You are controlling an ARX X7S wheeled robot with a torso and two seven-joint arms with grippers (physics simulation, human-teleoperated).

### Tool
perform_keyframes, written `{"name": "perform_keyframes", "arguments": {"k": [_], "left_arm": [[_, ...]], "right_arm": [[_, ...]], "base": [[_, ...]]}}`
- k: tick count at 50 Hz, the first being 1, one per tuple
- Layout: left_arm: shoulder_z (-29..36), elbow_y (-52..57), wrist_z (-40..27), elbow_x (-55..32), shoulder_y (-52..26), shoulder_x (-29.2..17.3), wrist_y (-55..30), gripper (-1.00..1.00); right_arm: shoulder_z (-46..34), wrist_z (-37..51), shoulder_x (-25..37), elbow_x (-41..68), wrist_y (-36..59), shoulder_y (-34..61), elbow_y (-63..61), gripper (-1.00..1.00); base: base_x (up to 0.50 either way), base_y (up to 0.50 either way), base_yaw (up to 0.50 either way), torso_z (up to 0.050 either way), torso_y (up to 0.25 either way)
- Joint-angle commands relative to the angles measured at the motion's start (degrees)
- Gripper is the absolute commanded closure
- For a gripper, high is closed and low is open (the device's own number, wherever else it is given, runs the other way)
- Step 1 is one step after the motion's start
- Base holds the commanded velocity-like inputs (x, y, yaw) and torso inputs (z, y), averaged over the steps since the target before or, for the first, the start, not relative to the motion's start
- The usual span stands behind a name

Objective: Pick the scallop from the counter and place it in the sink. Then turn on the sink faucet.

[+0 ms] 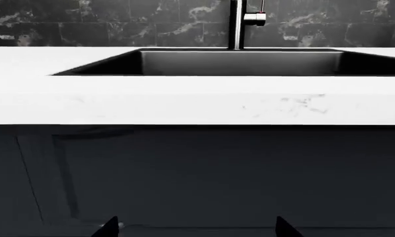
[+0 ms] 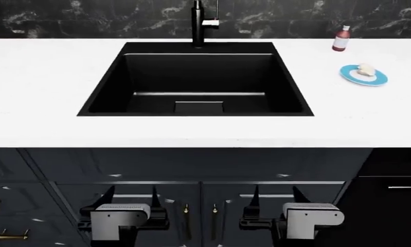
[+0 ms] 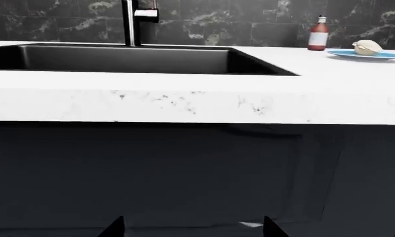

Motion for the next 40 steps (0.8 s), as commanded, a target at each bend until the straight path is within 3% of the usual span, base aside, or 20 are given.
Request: {"name": "perform_keyframes", "arguments": {"k": [1, 24, 26, 28, 30, 31, 32, 34, 35, 36, 37, 38, 39, 40], "left_arm": [[0.70, -0.25, -0.83, -0.96, 0.06, -0.75, 0.22, -1.00], [2.27, 0.72, -1.92, -2.34, -0.15, -2.01, -1.04, -1.00], [2.61, 4.94, -1.65, -3.53, -0.05, -2.61, -5.39, -1.00], [2.77, 17.61, -0.93, -8.28, -1.28, -5.17, -18.55, -1.00], [-2.12, 33.74, -3.79, -18.45, -10.72, -7.73, -35.74, -1.00], [-7.55, 38.80, -6.72, -25.91, -19.31, -7.21, -44.33, -1.00], [-16.15, 42.43, -10.19, -34.50, -27.90, -3.56, -52.93, -1.00], [-18.78, 35.32, -21.55, -48.64, -45.09, -6.39, -70.12, -1.00], [-17.39, 31.87, -23.96, -51.06, -53.69, -7.71, -78.71, -1.00], [-15.84, 29.88, -23.81, -50.00, -56.53, -8.57, -87.13, -1.00], [-7.25, 21.28, -15.22, -41.40, -65.13, -12.01, -78.53, -1.00], [-4.58, 12.69, -6.62, -32.81, -73.72, -3.42, -69.94, -1.00], [-4.55, 4.09, 1.97, -24.22, -82.31, -2.61, -61.34, -1.00], [-4.56, -4.50, 10.16, -15.62, -86.04, -2.62, -52.75, -1.00]], "right_arm": [[-0.71, 0.29, 0.63, 1.91, 1.22, 0.15, -0.12, -1.00], [-1.97, 1.96, 2.39, 3.05, 3.19, 0.37, -2.29, -1.00], [-2.20, 2.47, 2.90, 2.82, 6.50, 0.67, -5.03, -1.00], [-1.78, 2.80, 5.11, 4.55, 20.05, 2.24, -18.12, -1.00], [1.75, 3.90, 7.03, 11.47, 37.24, 13.00, -34.07, -1.00], [5.26, 3.99, 6.84, 16.30, 45.83, 21.44, -40.84, -1.00], [8.11, 5.23, 5.96, 19.02, 54.42, 30.03, -44.21, -1.00], [9.94, 9.71, 7.30, 26.54, 71.61, 47.22, -36.46, -1.00], [10.14, 14.96, 9.09, 33.24, 80.21, 53.13, -33.30, -1.00], [9.04, 16.62, 9.97, 33.72, 88.08, 55.16, -33.44, -1.00], [0.44, 8.03, 6.62, 25.13, 79.49, 63.75, -24.85, -1.00], [0.28, -0.57, -1.95, 16.53, 70.89, 72.35, -16.25, -1.00], [0.14, -9.16, -2.16, 7.94, 62.30, 80.94, -7.66, -1.00], [-0.06, -12.15, -2.25, -0.66, 54.71, 84.91, 0.94, -1.00]], "base": [[0.00, 0.00, 0.00, 0.050, 0.000], [0.00, -0.06, 0.00, 0.050, 0.000], [0.00, 0.00, 0.00, 0.050, 0.000], [0.00, 0.00, 0.00, 0.050, 0.000], [0.00, 0.00, 0.00, 0.050, 0.000], [0.00, 0.00, 0.00, 0.050, 0.000], [0.00, 0.00, 0.00, 0.050, 0.000], [0.00, 0.00, 0.00, 0.050, 0.000], [0.00, 0.00, 0.00, 0.050, 0.000], [0.00, 0.00, 0.00, 0.050, 0.000], [0.00, 0.00, 0.00, 0.050, 0.000], [0.00, 0.00, 0.00, 0.050, 0.000], [0.00, 0.00, 0.00, 0.050, 0.000], [0.00, 0.00, 0.00, 0.050, 0.000]]}}
